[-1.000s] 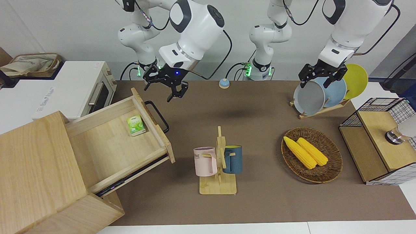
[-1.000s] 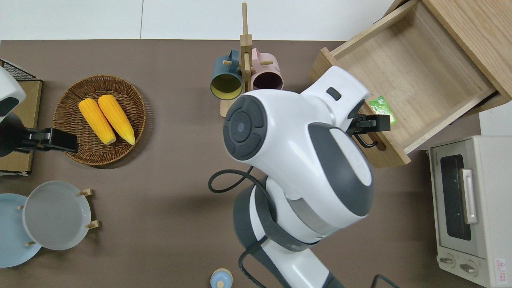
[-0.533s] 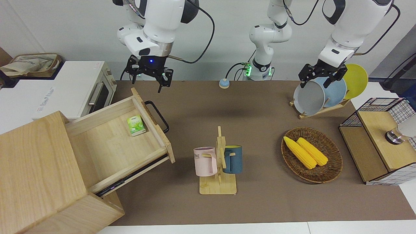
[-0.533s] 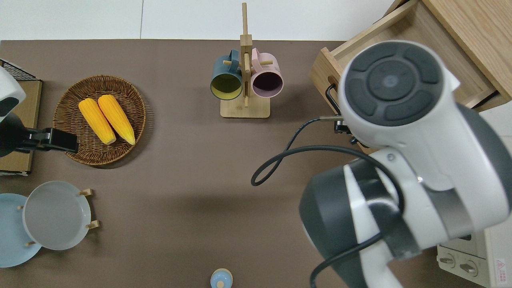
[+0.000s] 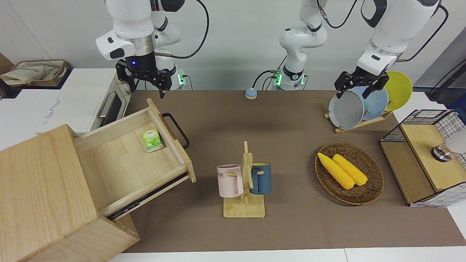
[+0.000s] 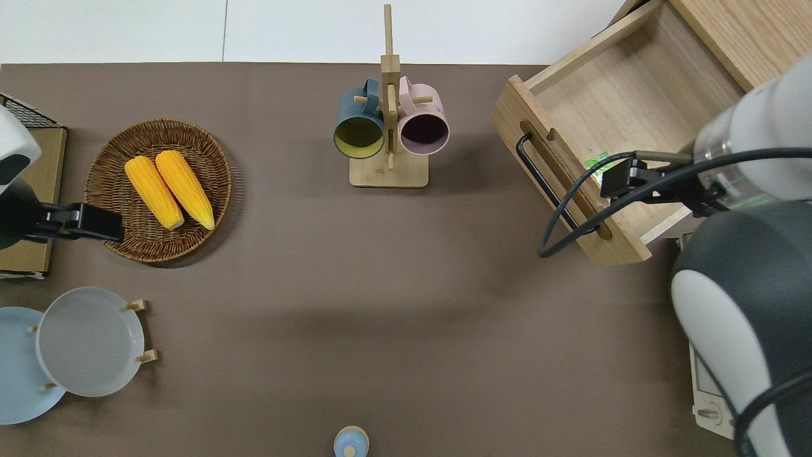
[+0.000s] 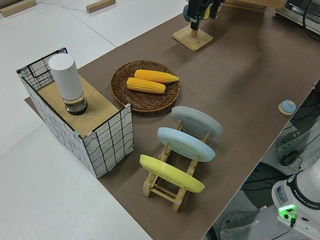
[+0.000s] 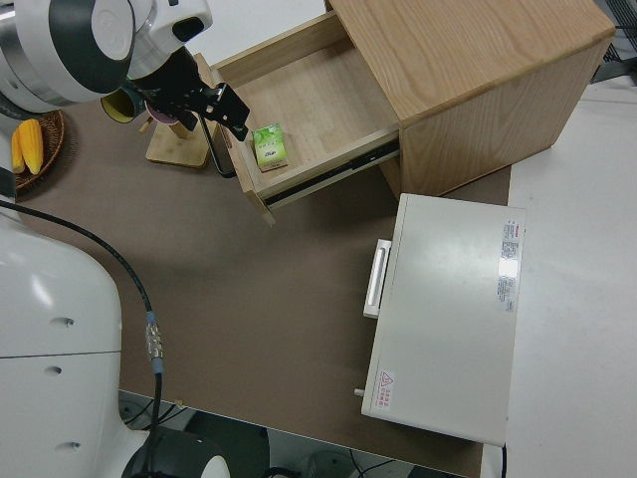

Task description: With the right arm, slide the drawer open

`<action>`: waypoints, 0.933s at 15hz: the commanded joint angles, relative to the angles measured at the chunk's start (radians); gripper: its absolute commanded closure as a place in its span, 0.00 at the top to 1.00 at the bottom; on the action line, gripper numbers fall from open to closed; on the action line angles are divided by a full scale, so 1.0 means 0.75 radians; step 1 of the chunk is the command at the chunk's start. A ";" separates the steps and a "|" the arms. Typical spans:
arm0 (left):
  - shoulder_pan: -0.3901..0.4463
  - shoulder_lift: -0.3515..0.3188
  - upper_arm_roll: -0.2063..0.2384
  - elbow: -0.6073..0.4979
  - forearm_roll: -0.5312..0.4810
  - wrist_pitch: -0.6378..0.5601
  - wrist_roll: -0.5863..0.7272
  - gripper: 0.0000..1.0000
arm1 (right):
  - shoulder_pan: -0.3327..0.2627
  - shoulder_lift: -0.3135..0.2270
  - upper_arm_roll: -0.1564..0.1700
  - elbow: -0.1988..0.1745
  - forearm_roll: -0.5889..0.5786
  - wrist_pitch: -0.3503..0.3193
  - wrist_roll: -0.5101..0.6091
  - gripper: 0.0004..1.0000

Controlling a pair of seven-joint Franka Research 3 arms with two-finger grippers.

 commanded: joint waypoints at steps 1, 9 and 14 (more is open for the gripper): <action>0.007 0.015 -0.009 0.035 0.023 -0.026 0.013 0.99 | -0.096 -0.068 0.021 -0.095 0.093 0.066 -0.114 0.98; 0.007 0.015 -0.009 0.035 0.023 -0.026 0.013 0.99 | -0.378 -0.113 0.266 -0.230 0.139 0.181 -0.173 0.98; 0.007 0.015 -0.009 0.033 0.023 -0.026 0.013 0.99 | -0.401 -0.115 0.309 -0.304 0.136 0.279 -0.173 0.98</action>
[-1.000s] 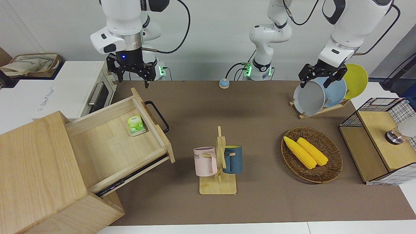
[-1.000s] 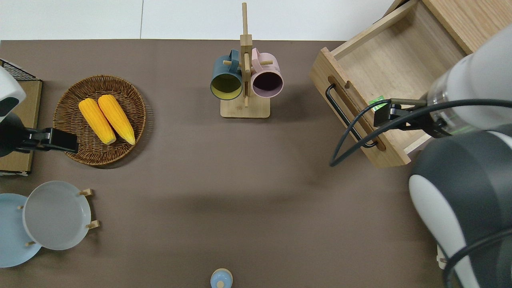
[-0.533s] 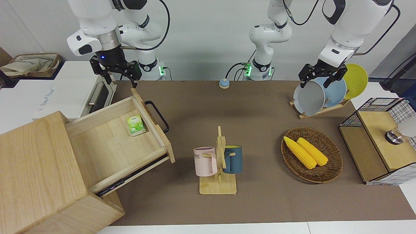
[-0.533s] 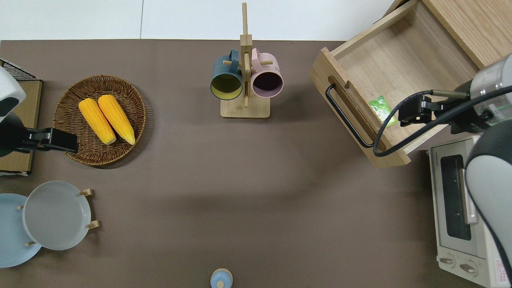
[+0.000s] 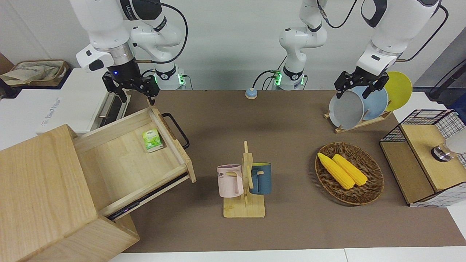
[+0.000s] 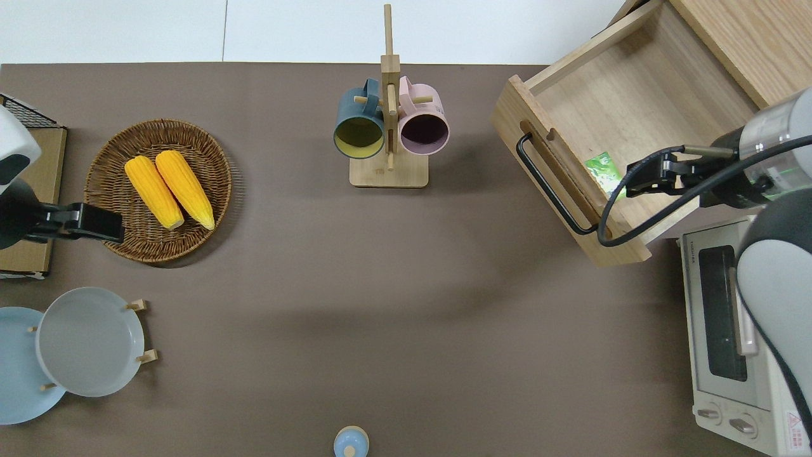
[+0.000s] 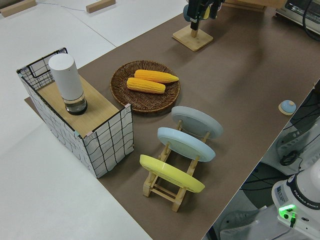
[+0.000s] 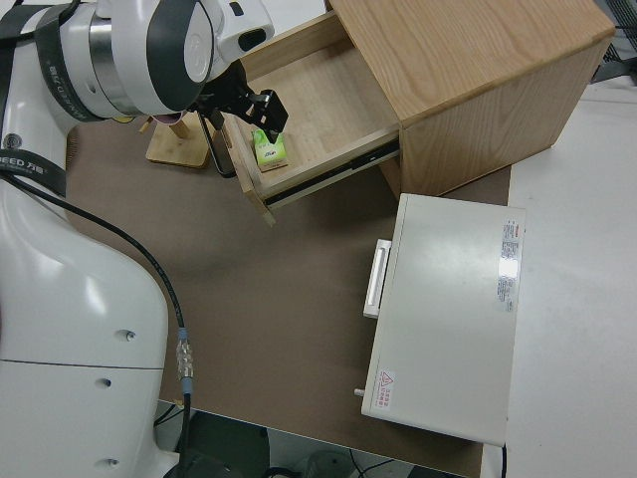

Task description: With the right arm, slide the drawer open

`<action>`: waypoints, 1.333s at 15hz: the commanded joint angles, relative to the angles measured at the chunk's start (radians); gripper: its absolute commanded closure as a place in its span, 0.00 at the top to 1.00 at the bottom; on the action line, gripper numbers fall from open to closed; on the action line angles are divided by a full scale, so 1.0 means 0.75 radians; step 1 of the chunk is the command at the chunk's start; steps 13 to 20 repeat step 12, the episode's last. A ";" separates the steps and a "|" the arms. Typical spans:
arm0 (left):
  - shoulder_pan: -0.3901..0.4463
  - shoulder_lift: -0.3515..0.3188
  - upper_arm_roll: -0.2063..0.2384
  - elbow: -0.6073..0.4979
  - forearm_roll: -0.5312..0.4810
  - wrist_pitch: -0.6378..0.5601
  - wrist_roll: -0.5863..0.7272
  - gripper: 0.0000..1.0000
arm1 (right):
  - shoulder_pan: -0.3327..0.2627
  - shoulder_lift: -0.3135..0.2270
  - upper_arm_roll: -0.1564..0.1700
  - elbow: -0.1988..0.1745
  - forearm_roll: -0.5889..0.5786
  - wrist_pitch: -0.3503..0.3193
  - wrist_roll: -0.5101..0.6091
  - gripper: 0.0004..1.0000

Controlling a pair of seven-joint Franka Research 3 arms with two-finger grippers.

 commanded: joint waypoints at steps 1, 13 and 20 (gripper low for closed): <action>0.007 0.015 -0.009 0.035 0.023 -0.026 0.013 0.99 | -0.057 -0.053 0.041 -0.122 0.041 0.109 -0.037 0.98; 0.007 0.015 -0.009 0.035 0.023 -0.026 0.013 0.99 | -0.072 -0.020 0.041 -0.112 0.021 0.106 -0.041 0.98; 0.007 0.015 -0.009 0.035 0.023 -0.026 0.013 0.99 | -0.072 -0.020 0.041 -0.112 0.021 0.106 -0.041 0.98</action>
